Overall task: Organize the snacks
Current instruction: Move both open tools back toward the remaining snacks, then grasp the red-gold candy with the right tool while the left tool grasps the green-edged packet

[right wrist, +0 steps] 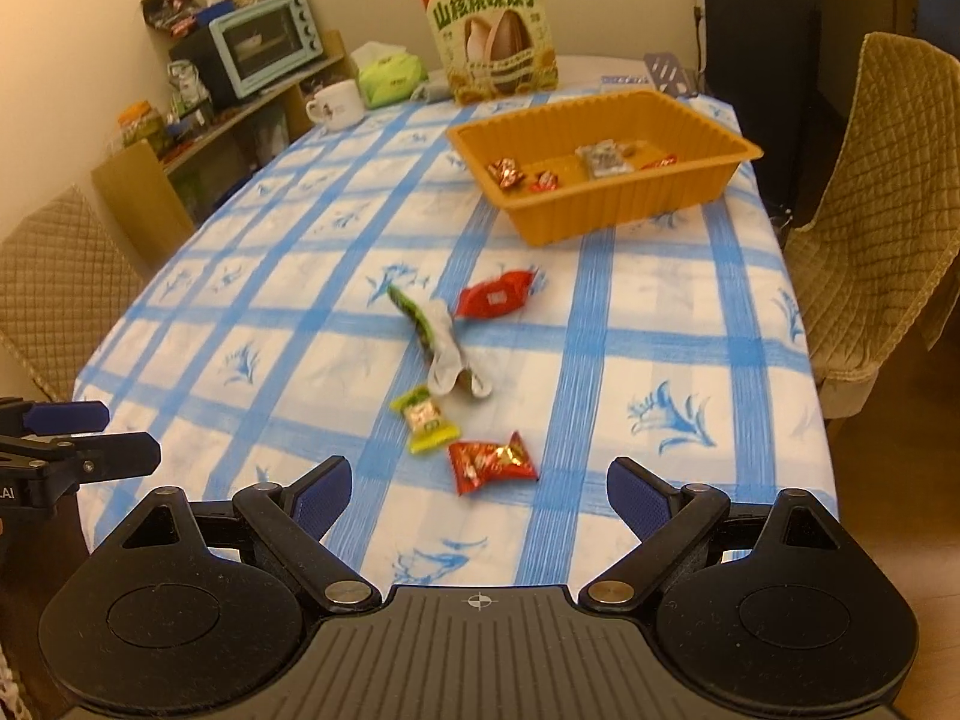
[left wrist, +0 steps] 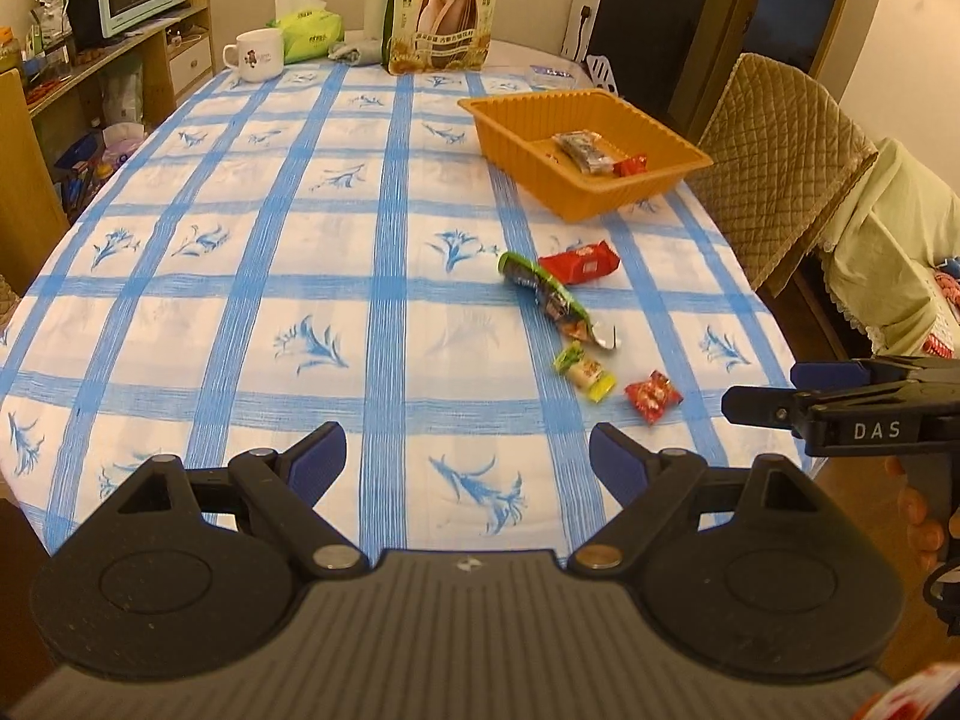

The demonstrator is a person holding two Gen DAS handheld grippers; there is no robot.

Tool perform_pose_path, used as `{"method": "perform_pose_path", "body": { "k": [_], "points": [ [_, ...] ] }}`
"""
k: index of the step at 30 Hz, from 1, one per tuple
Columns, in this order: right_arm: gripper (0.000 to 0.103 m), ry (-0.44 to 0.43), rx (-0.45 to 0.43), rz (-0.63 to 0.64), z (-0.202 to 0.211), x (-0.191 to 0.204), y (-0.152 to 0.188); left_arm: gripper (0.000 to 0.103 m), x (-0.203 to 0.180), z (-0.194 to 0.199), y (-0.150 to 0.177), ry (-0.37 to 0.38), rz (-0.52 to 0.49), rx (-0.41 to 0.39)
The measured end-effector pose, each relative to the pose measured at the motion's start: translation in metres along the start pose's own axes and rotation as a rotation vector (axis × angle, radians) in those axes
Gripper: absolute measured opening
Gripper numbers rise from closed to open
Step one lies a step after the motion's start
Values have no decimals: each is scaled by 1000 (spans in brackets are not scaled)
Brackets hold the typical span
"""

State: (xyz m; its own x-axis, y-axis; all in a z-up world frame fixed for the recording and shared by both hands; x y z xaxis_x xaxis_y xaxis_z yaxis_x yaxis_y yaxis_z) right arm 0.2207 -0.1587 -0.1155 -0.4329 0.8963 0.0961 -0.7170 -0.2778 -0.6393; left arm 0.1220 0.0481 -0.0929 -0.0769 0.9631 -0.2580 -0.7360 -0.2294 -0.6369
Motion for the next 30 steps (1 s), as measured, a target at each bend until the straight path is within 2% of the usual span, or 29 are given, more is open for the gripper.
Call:
{"method": "perform_pose_path", "body": {
  "k": [8,10,14,16,23,30],
  "points": [
    [91,-38,47,23,-20,9,10,87,2,-13,2,-5,14,27],
    [79,-64,68,17,-26,11,12,87,3,-17,1,-8,18,34],
    [73,-87,105,0,-42,12,14,87,5,-26,-1,-13,29,46],
    [67,-98,120,-14,-49,11,13,87,6,-30,-2,-16,34,52],
    [63,-110,152,-56,-69,7,9,87,13,-40,-6,-33,58,66],
    [61,-96,146,-67,-83,3,-1,87,20,-47,-9,-47,75,75]
  ]
}}
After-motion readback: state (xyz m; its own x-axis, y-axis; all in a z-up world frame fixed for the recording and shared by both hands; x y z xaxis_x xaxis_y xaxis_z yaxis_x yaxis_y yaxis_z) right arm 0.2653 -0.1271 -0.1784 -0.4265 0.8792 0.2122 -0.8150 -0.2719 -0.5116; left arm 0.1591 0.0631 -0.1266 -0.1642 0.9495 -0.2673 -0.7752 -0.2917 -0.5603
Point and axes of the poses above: each gripper's, at about its wrist camera, not at the fingertips, and z roughly against the way its jaws point, x to its left, y to its underside, the point moved 6 cm from there along -z, roughly the way its jaws point, and after that the axes turned 10 degrees about y, right-handed, at the moved point
